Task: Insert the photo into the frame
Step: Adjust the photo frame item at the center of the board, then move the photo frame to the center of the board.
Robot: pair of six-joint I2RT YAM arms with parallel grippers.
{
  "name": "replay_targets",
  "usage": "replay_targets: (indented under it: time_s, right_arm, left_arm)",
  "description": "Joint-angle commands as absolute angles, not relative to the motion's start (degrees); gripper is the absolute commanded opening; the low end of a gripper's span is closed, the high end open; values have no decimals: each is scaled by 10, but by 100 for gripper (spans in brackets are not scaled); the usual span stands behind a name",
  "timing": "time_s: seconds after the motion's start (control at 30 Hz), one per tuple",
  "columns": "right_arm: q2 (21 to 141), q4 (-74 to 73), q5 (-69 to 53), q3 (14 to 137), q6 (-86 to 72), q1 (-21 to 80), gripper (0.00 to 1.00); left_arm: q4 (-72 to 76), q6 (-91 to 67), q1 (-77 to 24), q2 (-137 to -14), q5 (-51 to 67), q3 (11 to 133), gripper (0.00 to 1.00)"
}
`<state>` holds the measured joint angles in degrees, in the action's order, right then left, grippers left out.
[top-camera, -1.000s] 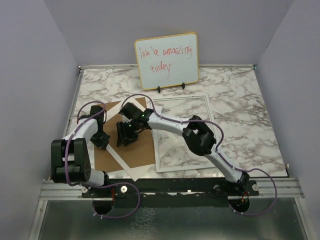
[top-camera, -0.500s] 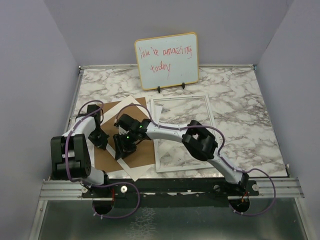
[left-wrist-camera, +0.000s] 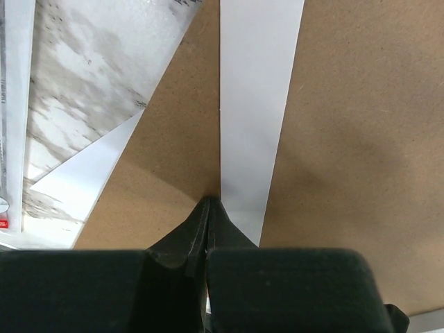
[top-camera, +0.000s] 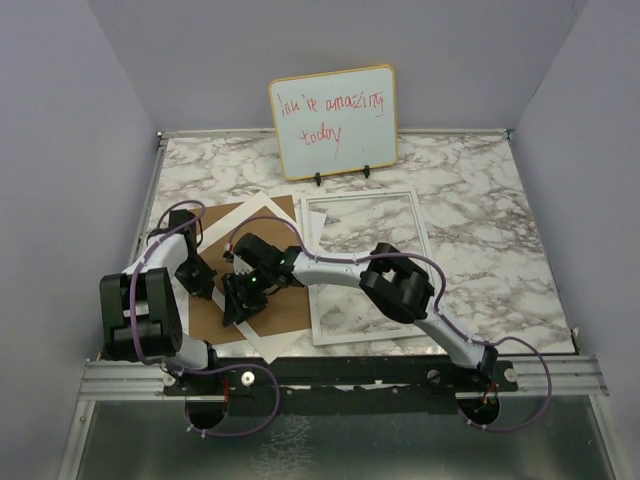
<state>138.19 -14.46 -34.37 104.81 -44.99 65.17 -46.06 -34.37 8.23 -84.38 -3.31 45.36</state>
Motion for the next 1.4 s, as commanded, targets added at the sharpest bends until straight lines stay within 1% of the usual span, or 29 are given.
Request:
replay_targets:
  time_s: [0.0,0.07,0.17,0.27,0.33,0.43,0.5,0.57,0.63,0.77,0.87,1.1,1.37]
  right_arm:
    - [1365,-130,-302,1010,-447,659,48]
    - [1339,-149,-256,984,-443,651,48]
    - [1278,-154,-183,925,-436,638,48]
    - [1226,-141,-142,878,-431,624,48]
    - [1208,-148,-114,869,-432,615,48]
    - [1203,-167,-76,880,-430,604,48]
    - [1218,-215,-31,911,-433,597,48]
    - [1239,-258,-4,942,-436,586,48]
    - [1256,-274,14,960,-434,573,48]
    - [1281,-287,26,989,-422,551,47]
    - [1289,-317,40,1007,-423,538,47]
    - [1273,-357,74,967,-444,502,47]
    - [1213,-374,109,896,-455,460,47]
  left_arm:
    - [-382,-341,85,-855,51,444,0]
    - [-385,-336,85,-850,48,453,0]
    - [-392,-331,87,-837,45,468,6]
    - [-399,-330,87,-822,36,484,8]
    - [-402,-333,87,-810,32,493,9]
    - [-403,-335,87,-793,24,504,11]
    - [-401,-334,87,-781,32,509,12]
    - [-383,-326,87,-773,67,500,15]
    - [-365,-321,87,-774,114,489,17]
    - [-337,-313,86,-798,194,464,17]
    - [-331,-306,86,-826,198,451,17]
    - [-327,-305,88,-890,150,435,13]
    - [-347,-292,95,-931,84,479,12]
